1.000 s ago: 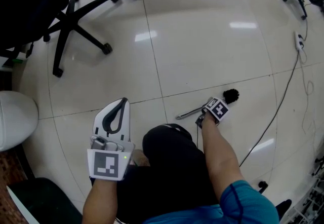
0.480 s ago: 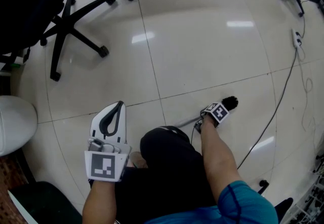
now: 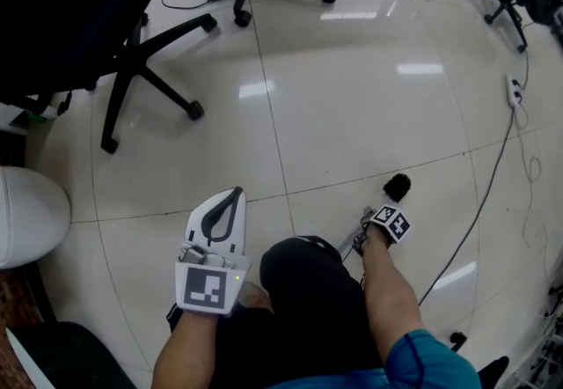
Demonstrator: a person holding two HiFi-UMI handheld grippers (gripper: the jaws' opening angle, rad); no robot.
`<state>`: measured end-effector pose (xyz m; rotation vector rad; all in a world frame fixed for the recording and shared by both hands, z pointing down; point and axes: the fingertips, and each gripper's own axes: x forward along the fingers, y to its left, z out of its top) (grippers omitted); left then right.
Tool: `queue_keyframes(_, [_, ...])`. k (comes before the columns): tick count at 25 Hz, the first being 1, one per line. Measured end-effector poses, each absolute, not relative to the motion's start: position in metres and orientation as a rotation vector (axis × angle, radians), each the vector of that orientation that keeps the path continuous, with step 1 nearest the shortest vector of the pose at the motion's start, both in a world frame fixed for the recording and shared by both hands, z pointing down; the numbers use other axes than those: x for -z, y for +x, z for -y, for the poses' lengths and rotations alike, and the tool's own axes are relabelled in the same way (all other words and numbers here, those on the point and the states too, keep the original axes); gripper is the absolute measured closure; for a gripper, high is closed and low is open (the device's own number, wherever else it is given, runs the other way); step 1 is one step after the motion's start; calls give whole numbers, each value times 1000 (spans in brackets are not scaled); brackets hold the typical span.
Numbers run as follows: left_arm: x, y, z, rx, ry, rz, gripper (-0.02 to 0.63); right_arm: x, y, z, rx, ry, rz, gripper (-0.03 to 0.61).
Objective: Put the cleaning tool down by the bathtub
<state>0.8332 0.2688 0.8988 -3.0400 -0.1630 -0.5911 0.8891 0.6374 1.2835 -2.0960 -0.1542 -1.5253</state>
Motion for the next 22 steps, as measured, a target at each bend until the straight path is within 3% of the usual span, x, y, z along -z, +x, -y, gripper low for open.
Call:
queue_keyframes(10, [-900,846,-264,616,-3117,170,615,-1085,948,-548,1182,-2563,-589,514])
queue_keyframes(15, [-822,822,-253,610,-3169,152,615,-942,927,-514,1098,-2797,-829,514])
queue_keyframes(22, [-676,765,-251,601,-3232,28,615,-715,900,-457,899,-2749,-1125,514])
